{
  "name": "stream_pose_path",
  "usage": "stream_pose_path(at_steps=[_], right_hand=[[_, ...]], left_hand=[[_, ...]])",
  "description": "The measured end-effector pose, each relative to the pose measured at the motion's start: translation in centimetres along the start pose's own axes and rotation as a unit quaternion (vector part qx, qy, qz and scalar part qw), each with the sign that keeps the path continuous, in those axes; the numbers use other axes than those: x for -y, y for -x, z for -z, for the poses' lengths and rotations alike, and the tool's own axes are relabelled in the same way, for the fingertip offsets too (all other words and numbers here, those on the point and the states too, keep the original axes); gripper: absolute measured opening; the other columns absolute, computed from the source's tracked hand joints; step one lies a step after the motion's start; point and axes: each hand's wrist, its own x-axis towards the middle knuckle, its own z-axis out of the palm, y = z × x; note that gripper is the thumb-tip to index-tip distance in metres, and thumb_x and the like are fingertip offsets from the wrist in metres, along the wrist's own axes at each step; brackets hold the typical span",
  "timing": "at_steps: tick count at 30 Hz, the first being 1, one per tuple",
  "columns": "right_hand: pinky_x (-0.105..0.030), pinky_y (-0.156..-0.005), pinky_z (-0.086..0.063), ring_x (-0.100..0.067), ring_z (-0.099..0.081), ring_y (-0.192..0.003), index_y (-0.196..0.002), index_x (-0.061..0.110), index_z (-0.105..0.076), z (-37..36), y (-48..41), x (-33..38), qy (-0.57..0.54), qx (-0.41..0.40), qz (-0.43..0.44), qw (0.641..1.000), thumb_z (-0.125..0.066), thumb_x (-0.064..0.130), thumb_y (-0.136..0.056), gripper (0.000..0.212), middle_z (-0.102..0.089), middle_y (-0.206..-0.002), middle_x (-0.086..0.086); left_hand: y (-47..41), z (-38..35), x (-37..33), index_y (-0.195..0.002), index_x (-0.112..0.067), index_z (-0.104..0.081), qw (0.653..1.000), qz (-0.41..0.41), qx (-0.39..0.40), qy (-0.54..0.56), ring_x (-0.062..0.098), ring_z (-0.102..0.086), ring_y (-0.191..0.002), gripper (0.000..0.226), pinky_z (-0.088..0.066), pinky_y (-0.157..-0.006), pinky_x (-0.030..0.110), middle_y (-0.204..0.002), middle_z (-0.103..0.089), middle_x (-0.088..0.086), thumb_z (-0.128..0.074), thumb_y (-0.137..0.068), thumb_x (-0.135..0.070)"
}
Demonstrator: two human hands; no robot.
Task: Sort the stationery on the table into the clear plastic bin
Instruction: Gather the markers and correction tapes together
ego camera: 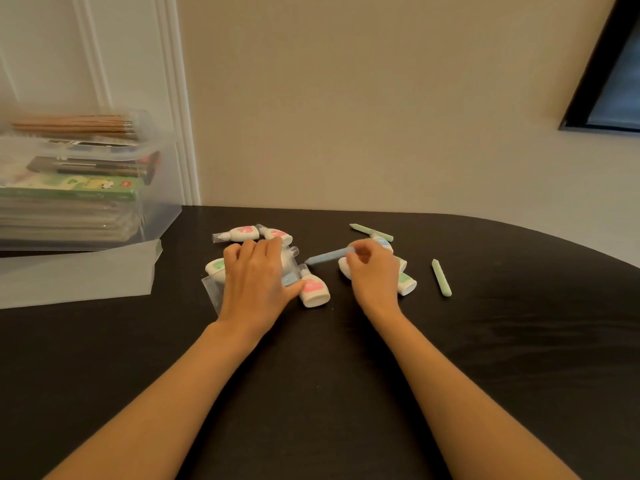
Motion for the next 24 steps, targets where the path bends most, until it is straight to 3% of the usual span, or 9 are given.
stream_pose_path(at_steps=[2, 4, 8, 11, 15, 20, 22, 24], right_hand=[[-0.011, -0.069, -0.046, -0.008, -0.06, -0.086, -0.105, 0.011, -0.062, 0.7, -0.1, 0.4, -0.132, -0.023, -0.059, 0.989, -0.052, 0.013, -0.094, 0.015, -0.064, -0.094, 0.001], [-0.014, -0.07, -0.05, -0.007, -0.063, -0.082, -0.106, 0.011, -0.06, 1.2, -0.2, 0.5, -0.24, -0.031, -0.117, 0.963, -0.051, 0.013, -0.095, 0.014, -0.063, -0.088, 0.004], [-0.019, -0.074, -0.054, -0.007, -0.063, -0.074, -0.107, 0.006, -0.06, 1.6, 0.0, 1.1, -0.35, 0.021, -0.18, 0.919, -0.051, 0.008, -0.094, 0.016, -0.062, -0.083, 0.003], [-0.023, -0.078, -0.055, -0.01, -0.064, -0.076, -0.109, 0.004, -0.06, 1.4, 0.5, 1.7, -0.369, 0.071, -0.179, 0.909, -0.051, 0.006, -0.093, 0.018, -0.062, -0.087, 0.0], [-0.02, -0.073, -0.056, -0.012, -0.064, -0.077, -0.111, 0.003, -0.056, 1.7, 0.5, 2.0, -0.398, 0.072, -0.196, 0.893, -0.053, 0.005, -0.092, 0.019, -0.06, -0.092, -0.005], [-0.02, -0.07, -0.056, -0.01, -0.065, -0.075, -0.096, 0.004, -0.059, 1.6, 1.3, 2.3, -0.392, 0.128, -0.168, 0.896, -0.056, 0.004, -0.091, 0.007, -0.062, -0.087, -0.005], [-0.021, -0.073, -0.055, -0.009, -0.063, -0.081, -0.089, 0.007, -0.063, 1.6, 1.7, 2.6, -0.357, 0.173, -0.141, 0.907, -0.056, 0.01, -0.091, 0.008, -0.064, -0.089, -0.003], [-0.018, -0.078, -0.048, -0.004, -0.056, -0.091, -0.101, 0.008, -0.066, 1.4, 1.9, 2.7, -0.28, 0.216, -0.111, 0.929, -0.049, 0.02, -0.095, 0.022, -0.064, -0.102, 0.001]], left_hand=[[-0.1, 0.0, 0.1, -0.127, -0.012, -0.046, 1.0, 0.002, 0.001, 0.0, 0.024, -0.044, -0.118, 0.064, -0.021, -0.095, 0.033, -0.125, -0.053, 0.008, -0.063, -0.08, -0.051], [-0.1, 0.1, 0.2, -0.129, -0.012, -0.045, 1.0, 0.007, 0.005, -0.001, 0.024, -0.042, -0.121, 0.065, -0.019, -0.096, 0.032, -0.129, -0.052, 0.007, -0.063, -0.08, -0.051], [0.0, 0.2, 0.4, -0.126, -0.01, -0.05, 1.0, 0.002, -0.008, 0.004, 0.027, -0.046, -0.116, 0.064, -0.021, -0.092, 0.034, -0.123, -0.056, 0.01, -0.069, -0.077, -0.047], [0.0, 0.3, 0.7, -0.124, -0.011, -0.052, 1.0, -0.006, -0.001, -0.009, 0.027, -0.047, -0.113, 0.062, -0.024, -0.091, 0.035, -0.119, -0.058, 0.009, -0.07, -0.076, -0.046], [0.0, 0.8, 1.3, -0.127, -0.012, -0.051, 1.0, -0.005, 0.017, -0.015, 0.026, -0.048, -0.114, 0.066, -0.028, -0.094, 0.036, -0.121, -0.058, 0.008, -0.069, -0.075, -0.049], [0.0, 0.5, 0.5, -0.1, 0.001, -0.065, 0.997, -0.075, 0.004, 0.004, 0.035, -0.064, -0.076, 0.066, -0.05, -0.067, 0.043, -0.086, -0.068, 0.017, -0.089, -0.051, -0.037], [-0.1, 0.7, 0.2, -0.099, 0.003, -0.066, 0.996, -0.087, -0.001, 0.007, 0.035, -0.066, -0.072, 0.07, -0.053, -0.063, 0.044, -0.084, -0.069, 0.018, -0.09, -0.047, -0.037], [-0.2, 0.8, 0.1, -0.1, 0.005, -0.066, 0.996, -0.085, 0.001, 0.009, 0.037, -0.067, -0.074, 0.074, -0.054, -0.064, 0.047, -0.087, -0.069, 0.02, -0.09, -0.045, -0.036]])
